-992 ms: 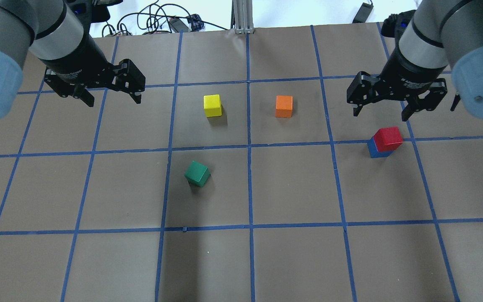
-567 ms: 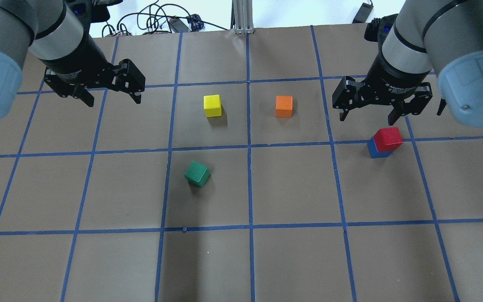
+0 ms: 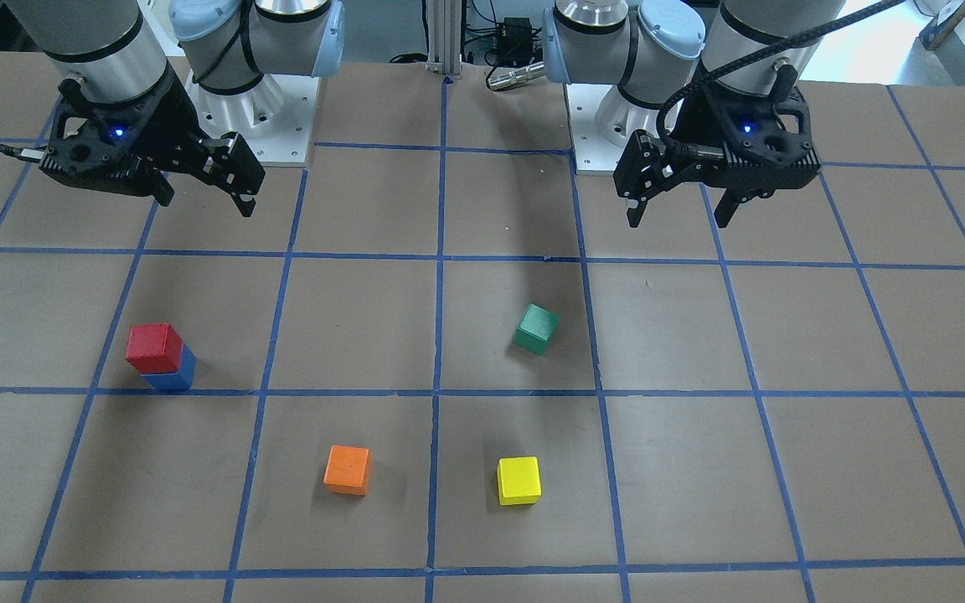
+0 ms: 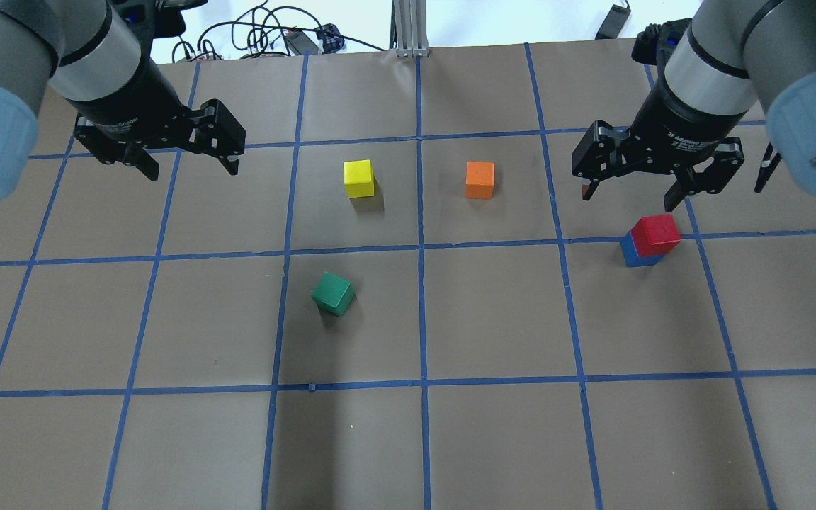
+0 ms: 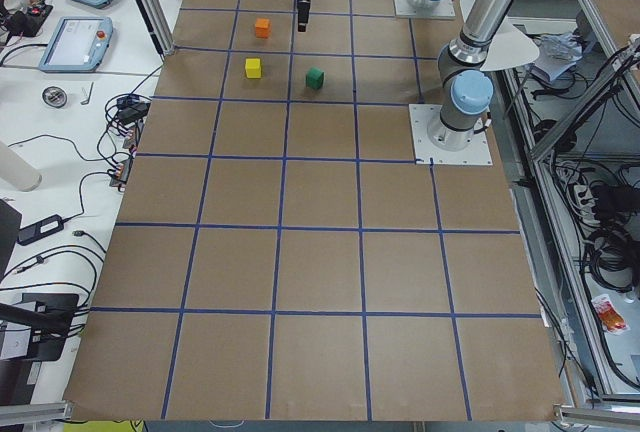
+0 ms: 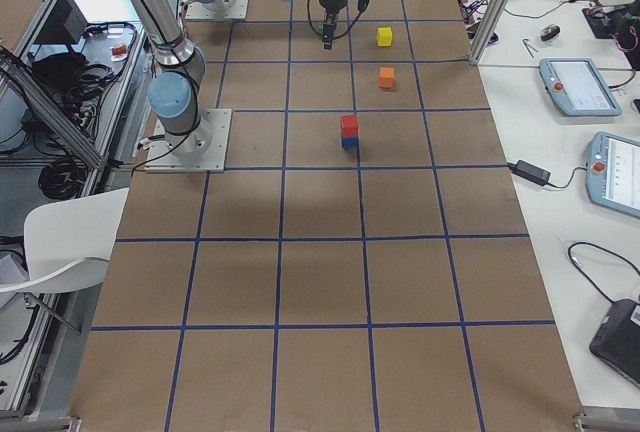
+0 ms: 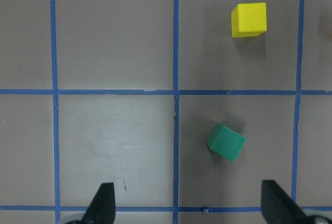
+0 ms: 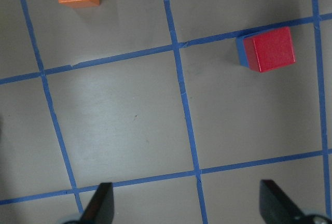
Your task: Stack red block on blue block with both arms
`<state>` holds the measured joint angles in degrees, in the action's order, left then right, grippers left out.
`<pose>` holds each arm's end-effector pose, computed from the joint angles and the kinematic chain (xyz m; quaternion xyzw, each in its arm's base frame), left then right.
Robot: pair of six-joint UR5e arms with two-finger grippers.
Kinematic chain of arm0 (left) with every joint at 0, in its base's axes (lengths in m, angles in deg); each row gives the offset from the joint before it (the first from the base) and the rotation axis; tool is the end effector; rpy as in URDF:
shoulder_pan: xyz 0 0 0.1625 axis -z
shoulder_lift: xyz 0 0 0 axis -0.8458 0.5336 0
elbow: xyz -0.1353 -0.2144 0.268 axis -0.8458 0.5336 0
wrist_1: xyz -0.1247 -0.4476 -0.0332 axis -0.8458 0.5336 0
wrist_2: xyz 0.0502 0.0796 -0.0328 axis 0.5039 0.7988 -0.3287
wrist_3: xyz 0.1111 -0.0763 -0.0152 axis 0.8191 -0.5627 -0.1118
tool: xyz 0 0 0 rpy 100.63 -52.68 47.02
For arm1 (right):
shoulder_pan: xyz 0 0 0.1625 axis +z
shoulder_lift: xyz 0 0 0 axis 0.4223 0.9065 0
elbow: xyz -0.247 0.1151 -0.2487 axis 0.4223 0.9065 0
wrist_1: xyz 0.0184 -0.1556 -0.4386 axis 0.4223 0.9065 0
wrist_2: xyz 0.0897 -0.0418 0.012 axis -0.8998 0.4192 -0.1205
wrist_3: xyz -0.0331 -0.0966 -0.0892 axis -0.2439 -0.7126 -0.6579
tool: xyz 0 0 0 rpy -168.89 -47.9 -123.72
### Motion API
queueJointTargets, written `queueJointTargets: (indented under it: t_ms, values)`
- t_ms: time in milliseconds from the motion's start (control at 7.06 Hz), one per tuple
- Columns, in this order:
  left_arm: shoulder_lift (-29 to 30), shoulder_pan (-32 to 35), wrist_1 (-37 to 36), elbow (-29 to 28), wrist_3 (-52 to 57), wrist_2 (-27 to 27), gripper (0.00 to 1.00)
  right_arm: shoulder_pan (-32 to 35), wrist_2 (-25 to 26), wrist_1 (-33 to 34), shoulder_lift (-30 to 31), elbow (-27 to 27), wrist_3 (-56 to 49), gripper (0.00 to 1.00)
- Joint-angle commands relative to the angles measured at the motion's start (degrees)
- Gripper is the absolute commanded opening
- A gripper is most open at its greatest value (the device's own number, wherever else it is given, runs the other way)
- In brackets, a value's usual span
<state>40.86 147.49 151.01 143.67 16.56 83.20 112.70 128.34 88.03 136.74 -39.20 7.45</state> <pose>-0.1308 -0.5423 0.4030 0.0107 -0.9989 0.0460 0.0003 0.1202 -0.5192 0.3686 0.0909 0.9954 0.0132 0.0270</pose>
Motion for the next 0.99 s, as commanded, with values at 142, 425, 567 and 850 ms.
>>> queueJointTargets:
  t_ms: [142, 425, 567, 850]
  values:
    - [0.1, 0.1, 0.0, 0.0, 0.0, 0.0, 1.00, -0.1, 2.6, -0.1, 0.7, 0.0, 0.3, 1.00]
    - [0.2, 0.1, -0.1, -0.2, 0.0, 0.0, 1.00, -0.1, 2.7, 0.2, 0.7, 0.0, 0.4, 1.00]
    - [0.2, 0.1, -0.1, -0.2, 0.1, 0.0, 1.00, -0.1, 2.8, 0.2, 0.7, -0.1, 0.4, 1.00]
    - [0.2, 0.1, -0.1, -0.2, 0.0, 0.0, 1.00, -0.5, 2.6, 0.3, 0.6, -0.2, 0.4, 1.00]
